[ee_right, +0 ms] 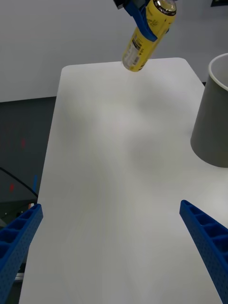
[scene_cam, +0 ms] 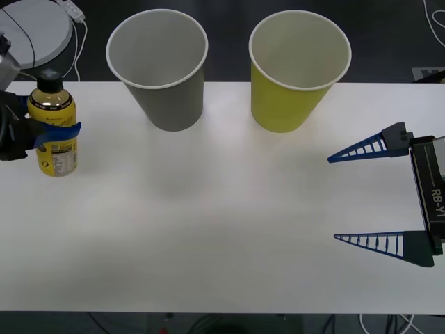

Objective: Put the can into the green bin and the plastic bottle into the gray bin

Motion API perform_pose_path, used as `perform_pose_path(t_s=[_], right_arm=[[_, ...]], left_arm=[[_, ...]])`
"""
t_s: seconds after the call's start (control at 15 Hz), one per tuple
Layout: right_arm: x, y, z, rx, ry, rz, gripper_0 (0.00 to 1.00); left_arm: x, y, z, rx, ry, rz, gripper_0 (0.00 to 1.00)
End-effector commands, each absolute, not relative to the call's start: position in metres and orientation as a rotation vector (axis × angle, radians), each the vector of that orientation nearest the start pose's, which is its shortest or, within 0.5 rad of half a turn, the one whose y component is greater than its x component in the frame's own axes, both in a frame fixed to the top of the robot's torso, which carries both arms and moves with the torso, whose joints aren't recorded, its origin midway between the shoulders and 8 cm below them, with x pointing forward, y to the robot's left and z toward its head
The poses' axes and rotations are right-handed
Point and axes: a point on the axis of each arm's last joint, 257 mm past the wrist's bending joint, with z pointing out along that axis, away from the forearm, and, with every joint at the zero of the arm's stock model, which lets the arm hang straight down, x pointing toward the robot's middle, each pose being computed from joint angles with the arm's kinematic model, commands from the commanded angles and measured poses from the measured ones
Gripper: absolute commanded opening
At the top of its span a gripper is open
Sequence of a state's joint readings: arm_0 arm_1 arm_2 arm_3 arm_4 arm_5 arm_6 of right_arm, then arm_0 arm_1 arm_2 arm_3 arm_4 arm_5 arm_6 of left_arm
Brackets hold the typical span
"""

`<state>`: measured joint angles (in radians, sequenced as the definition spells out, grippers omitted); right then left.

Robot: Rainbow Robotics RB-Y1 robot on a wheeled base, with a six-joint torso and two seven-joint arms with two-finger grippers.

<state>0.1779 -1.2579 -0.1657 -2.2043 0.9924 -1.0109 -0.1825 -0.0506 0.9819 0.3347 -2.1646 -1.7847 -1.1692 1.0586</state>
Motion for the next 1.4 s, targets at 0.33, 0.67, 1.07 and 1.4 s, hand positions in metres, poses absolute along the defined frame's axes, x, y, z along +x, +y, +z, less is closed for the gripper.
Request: perform_pose_path(t_s=[0.33,0.67,1.07,1.4], right_arm=[[0.301,-0.172,-0.089,-1.587,1.387,0.533,1.00],[0.301,-0.172,-0.089,-1.587,1.387,0.533,1.00],[0.301,-0.172,-0.089,-1.587,1.387,0.533,1.00],[0.301,-0.172,-0.089,-1.587,1.387,0.533,1.00]], left_arm=[[0.442,0.286,-0.009,0.991,1.906,-0.050,0.00],[0.459,0.284,0.016,0.996,1.910,-0.078,0.00],[0.478,0.274,0.040,1.034,1.926,-0.075,0.00],[0.487,0.263,0.069,1.087,1.959,-0.054,0.00]])
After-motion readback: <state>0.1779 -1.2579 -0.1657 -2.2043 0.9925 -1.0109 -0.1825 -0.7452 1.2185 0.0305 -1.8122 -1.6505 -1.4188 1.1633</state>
